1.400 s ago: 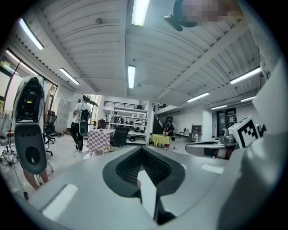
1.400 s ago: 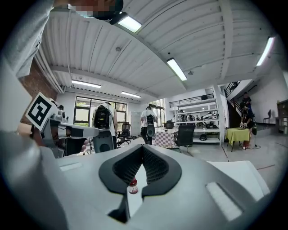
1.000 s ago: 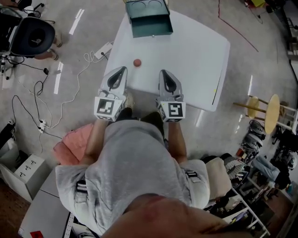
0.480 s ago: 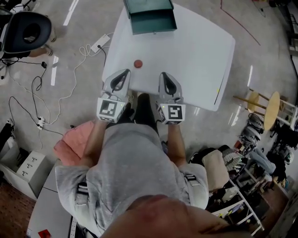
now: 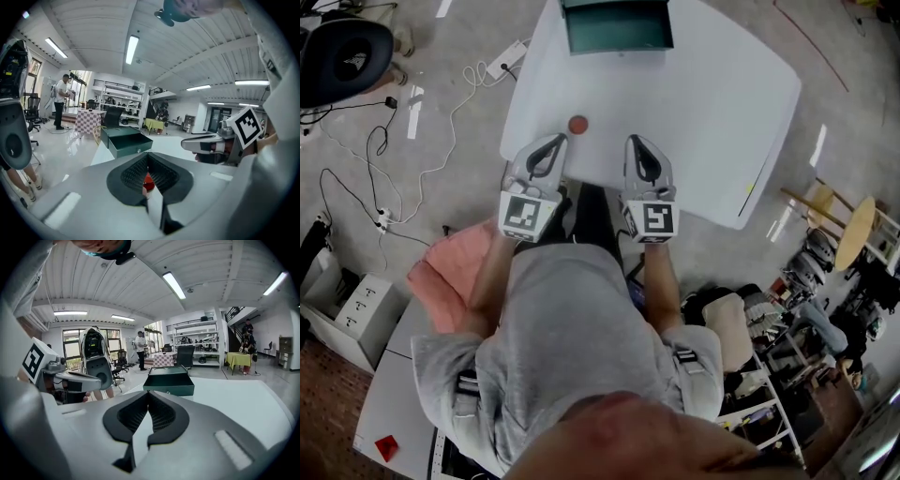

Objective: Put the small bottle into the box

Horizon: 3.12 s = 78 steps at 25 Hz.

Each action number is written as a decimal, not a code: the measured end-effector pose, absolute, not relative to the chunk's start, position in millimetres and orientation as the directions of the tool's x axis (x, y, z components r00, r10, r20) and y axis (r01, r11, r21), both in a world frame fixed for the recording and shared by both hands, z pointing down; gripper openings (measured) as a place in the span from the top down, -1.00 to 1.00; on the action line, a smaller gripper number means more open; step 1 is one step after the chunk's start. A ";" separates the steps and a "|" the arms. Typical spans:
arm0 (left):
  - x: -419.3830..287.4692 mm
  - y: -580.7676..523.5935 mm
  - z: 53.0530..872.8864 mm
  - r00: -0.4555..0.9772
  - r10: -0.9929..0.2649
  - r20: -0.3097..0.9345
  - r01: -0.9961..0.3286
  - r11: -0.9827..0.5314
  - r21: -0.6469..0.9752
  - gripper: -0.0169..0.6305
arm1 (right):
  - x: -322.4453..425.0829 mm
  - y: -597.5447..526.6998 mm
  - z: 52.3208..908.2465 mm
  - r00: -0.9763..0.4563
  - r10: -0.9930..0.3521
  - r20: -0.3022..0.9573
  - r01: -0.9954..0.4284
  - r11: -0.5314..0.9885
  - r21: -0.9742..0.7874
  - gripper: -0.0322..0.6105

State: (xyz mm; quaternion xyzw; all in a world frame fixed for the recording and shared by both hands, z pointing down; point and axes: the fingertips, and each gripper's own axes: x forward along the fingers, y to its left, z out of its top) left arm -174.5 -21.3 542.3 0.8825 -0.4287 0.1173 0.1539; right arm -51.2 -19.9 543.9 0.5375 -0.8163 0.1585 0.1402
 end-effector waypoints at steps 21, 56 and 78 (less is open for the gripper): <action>-146.6 -33.5 615.8 0.568 -0.632 0.527 -0.806 -0.557 0.201 0.29 | -18.5 -47.7 570.1 -0.410 -0.797 0.444 -0.911 0.376 -0.167 0.89; -139.9 -80.0 508.2 0.540 -0.755 0.372 -0.828 -0.557 0.072 0.49 | -4.9 -61.9 512.1 -0.374 -0.862 0.342 -0.927 0.359 -0.110 0.89; -83.3 -159.9 441.1 0.588 -0.775 0.230 -0.800 -0.600 0.024 0.49 | 41.1 -114.7 468.3 -0.302 -0.914 0.271 -0.953 0.282 -0.111 0.89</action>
